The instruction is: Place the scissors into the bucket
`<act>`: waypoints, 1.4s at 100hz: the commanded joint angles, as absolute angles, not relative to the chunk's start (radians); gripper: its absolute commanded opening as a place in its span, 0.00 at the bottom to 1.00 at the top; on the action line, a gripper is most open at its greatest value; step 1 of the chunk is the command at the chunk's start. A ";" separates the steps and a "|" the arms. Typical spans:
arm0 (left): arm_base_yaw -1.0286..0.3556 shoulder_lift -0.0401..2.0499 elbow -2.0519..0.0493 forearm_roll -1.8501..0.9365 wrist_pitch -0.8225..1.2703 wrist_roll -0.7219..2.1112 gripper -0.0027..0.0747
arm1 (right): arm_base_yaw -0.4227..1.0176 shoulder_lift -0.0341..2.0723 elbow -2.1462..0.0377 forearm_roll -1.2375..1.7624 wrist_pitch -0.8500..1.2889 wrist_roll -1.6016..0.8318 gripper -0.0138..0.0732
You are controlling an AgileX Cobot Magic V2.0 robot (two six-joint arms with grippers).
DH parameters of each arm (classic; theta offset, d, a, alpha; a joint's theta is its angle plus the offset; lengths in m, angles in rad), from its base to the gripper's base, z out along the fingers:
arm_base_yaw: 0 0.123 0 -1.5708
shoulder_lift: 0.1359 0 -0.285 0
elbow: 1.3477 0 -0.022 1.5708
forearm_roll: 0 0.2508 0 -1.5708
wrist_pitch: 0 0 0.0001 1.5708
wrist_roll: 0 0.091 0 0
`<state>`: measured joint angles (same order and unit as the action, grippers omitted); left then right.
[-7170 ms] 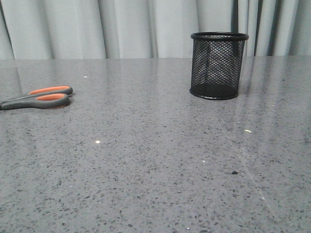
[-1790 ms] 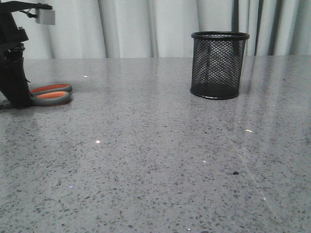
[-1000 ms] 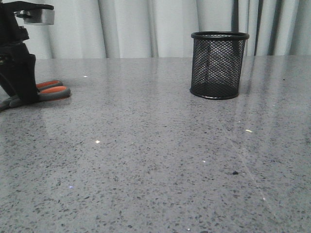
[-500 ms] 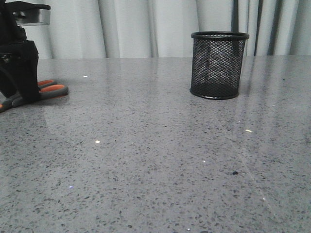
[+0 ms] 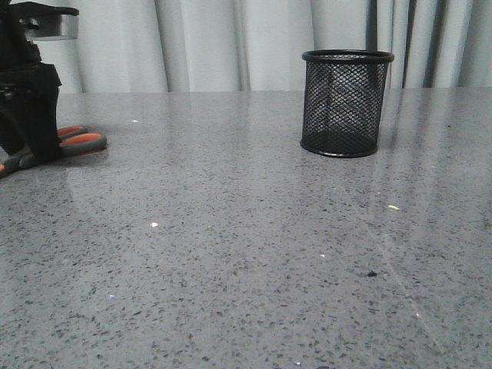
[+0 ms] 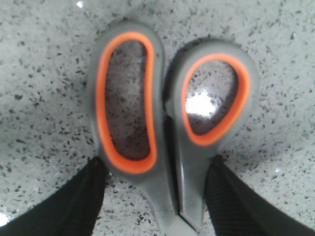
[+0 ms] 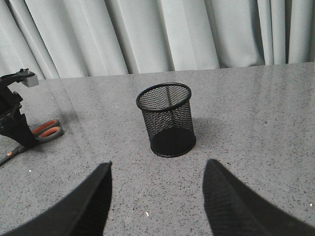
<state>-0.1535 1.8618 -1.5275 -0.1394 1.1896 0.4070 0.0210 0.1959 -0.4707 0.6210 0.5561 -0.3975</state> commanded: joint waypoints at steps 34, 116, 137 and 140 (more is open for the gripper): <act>-0.154 1.838 -1.537 -0.267 1.277 0.571 0.17 | 0.019 0.214 -0.504 0.633 0.501 -0.407 0.59; -0.165 1.577 -1.538 -0.470 1.089 0.658 0.09 | 0.019 0.214 -0.504 0.735 0.501 -0.407 0.59; -0.300 1.427 -1.538 -0.472 1.080 0.757 0.09 | 0.019 0.221 -0.555 0.919 0.552 -0.570 0.59; -0.337 1.412 -1.538 -0.458 1.080 0.769 0.09 | 0.019 0.229 -0.571 0.953 0.559 -0.605 0.59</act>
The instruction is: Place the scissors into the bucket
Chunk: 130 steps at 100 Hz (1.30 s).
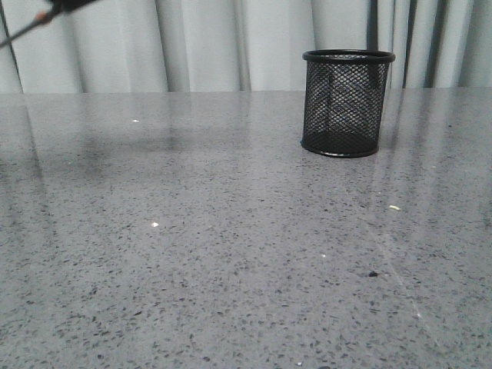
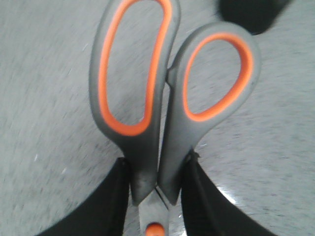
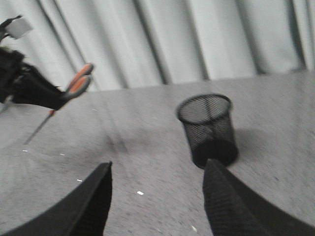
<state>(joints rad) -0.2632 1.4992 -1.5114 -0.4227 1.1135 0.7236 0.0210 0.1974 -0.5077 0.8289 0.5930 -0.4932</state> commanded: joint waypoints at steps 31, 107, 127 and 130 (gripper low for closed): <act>-0.698 1.312 -1.538 -0.197 1.037 0.787 0.09 | 0.019 0.401 -0.762 1.085 0.712 -0.709 0.61; -0.953 1.310 -1.538 -0.107 0.874 0.787 0.09 | 0.070 0.751 -0.823 1.347 0.864 -0.783 0.72; -0.953 1.310 -1.538 -0.109 0.859 0.787 0.09 | 0.121 0.812 -0.824 1.345 0.801 -0.784 0.72; -0.953 1.310 -1.538 -0.109 0.859 0.787 0.09 | 0.126 0.819 -0.824 1.347 0.789 -0.784 0.72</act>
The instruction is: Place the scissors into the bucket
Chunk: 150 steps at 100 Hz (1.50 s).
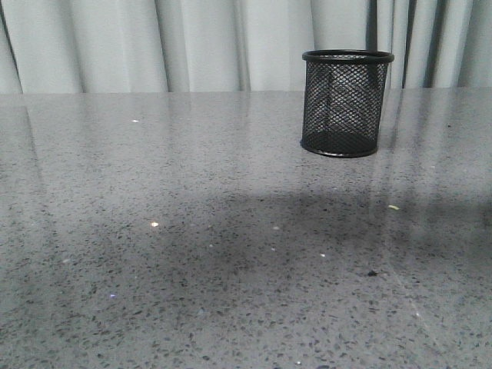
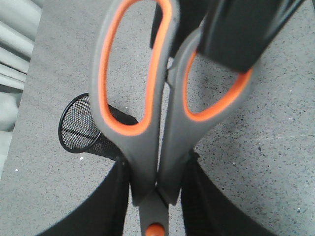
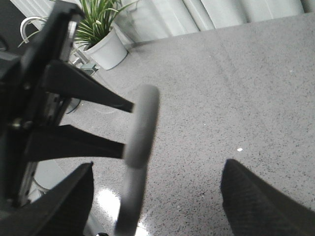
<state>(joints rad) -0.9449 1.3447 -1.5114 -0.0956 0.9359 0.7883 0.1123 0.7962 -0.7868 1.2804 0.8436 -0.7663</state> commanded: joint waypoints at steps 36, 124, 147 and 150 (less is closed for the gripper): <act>-0.953 1.310 -1.538 -0.109 0.861 0.787 0.09 | 0.236 0.971 -0.871 1.475 0.815 -0.845 0.21; -0.953 0.975 -1.538 -0.151 1.090 0.590 0.01 | 0.240 1.029 -1.093 1.171 0.572 -0.884 0.09; -0.953 0.735 -1.517 -0.076 1.097 0.434 0.01 | 0.086 1.135 -1.363 0.732 0.854 -0.573 0.09; -0.953 0.698 -1.506 -0.070 1.097 0.434 0.01 | 0.070 1.155 -1.393 0.691 0.920 -0.541 0.09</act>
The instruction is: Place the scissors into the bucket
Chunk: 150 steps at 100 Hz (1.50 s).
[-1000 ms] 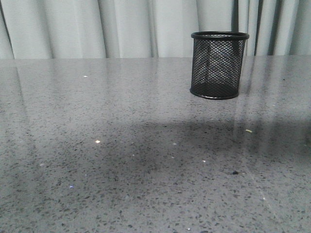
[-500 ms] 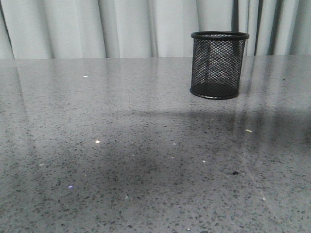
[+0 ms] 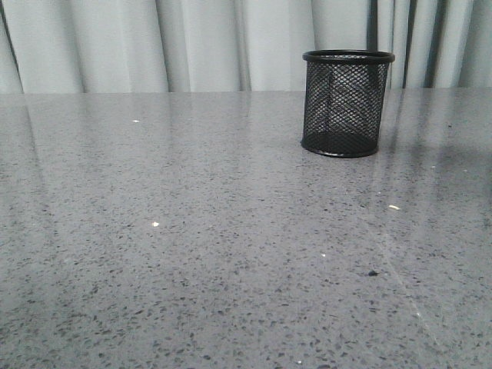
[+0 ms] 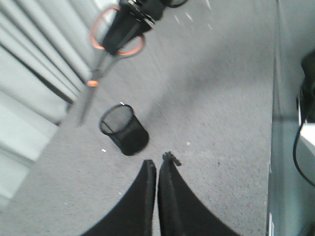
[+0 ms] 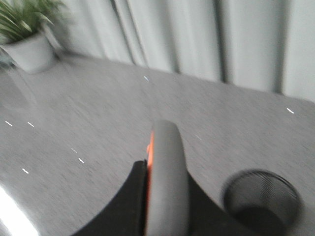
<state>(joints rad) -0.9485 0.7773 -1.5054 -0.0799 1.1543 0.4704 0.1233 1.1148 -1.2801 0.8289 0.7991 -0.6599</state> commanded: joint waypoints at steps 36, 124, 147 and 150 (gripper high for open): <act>-0.953 0.439 -1.295 -0.041 1.107 0.388 0.01 | 0.037 1.363 -1.528 0.569 1.003 -0.458 0.09; -0.953 0.409 -1.215 -0.054 1.110 0.376 0.01 | 0.040 1.572 -1.528 0.597 0.860 -0.458 0.19; -0.953 0.409 -1.215 -0.054 1.108 0.376 0.01 | 0.040 1.572 -1.528 0.656 0.819 -0.458 0.56; -0.953 0.409 -1.215 -0.054 1.108 0.376 0.01 | 0.040 1.572 -1.528 0.664 0.807 -0.458 0.60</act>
